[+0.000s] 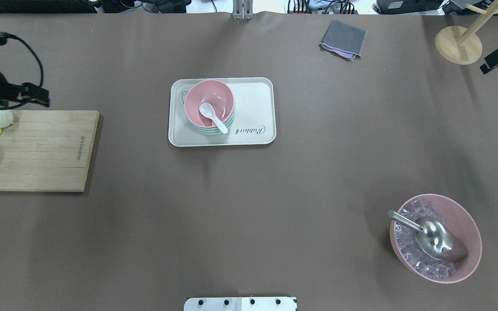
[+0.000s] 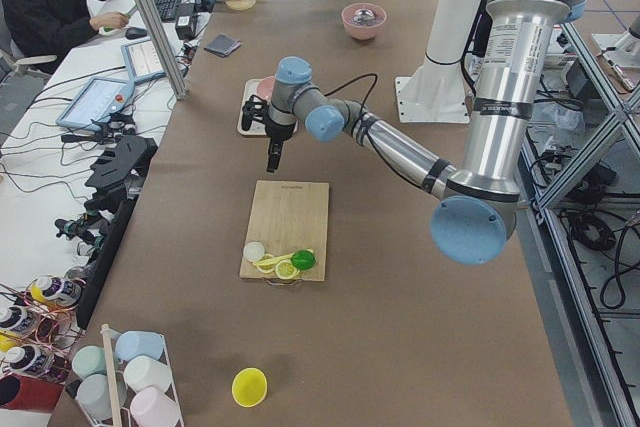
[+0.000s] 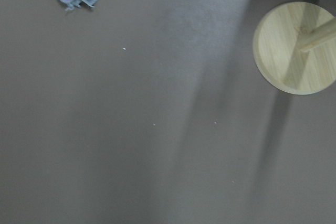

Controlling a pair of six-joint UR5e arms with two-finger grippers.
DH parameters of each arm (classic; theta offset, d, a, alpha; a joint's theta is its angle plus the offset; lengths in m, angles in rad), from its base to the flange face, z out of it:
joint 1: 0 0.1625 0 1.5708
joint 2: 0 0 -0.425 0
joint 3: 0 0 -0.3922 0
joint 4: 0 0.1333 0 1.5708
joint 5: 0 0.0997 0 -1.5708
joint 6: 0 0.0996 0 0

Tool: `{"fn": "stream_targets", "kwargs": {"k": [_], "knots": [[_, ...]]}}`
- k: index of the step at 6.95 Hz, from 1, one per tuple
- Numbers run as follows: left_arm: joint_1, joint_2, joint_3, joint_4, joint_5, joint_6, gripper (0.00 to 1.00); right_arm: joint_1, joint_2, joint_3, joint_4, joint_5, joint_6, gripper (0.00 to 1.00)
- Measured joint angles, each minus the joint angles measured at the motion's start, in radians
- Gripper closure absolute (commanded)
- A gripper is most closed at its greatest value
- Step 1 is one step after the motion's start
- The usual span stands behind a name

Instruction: Stack pink bowl on green and place spoon

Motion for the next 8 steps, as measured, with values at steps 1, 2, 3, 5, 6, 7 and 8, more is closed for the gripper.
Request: {"fn": "stream_targets", "kwargs": {"k": [1, 2, 3, 5, 6, 7, 8], "knots": [[-0.067, 0.067, 0.014, -0.008, -0.041, 0.103, 0.02, 0.022, -0.028, -0.005, -0.001, 0.002, -0.024, 0.0], [-0.138, 0.115, 0.04, -0.012, -0.061, 0.186, 0.02, 0.046, -0.054, -0.008, -0.005, 0.014, -0.037, 0.0], [-0.206, 0.143, 0.083, -0.013, -0.086, 0.233, 0.02, 0.079, -0.088, -0.013, -0.007, 0.056, -0.041, 0.0], [-0.299, 0.175, 0.15, -0.014, -0.153, 0.267, 0.02, 0.156, -0.164, -0.036, -0.01, 0.149, -0.042, 0.0], [-0.338, 0.194, 0.162, -0.014, -0.169, 0.289, 0.02, 0.176, -0.185, -0.046, -0.024, 0.158, -0.041, 0.0], [-0.389, 0.213, 0.166, -0.008, -0.19, 0.35, 0.02, 0.184, -0.194, -0.055, -0.046, 0.155, -0.039, 0.0], [-0.443, 0.226, 0.168, 0.009, -0.23, 0.421, 0.02, 0.187, -0.203, -0.06, -0.057, 0.154, -0.037, 0.0]]}}
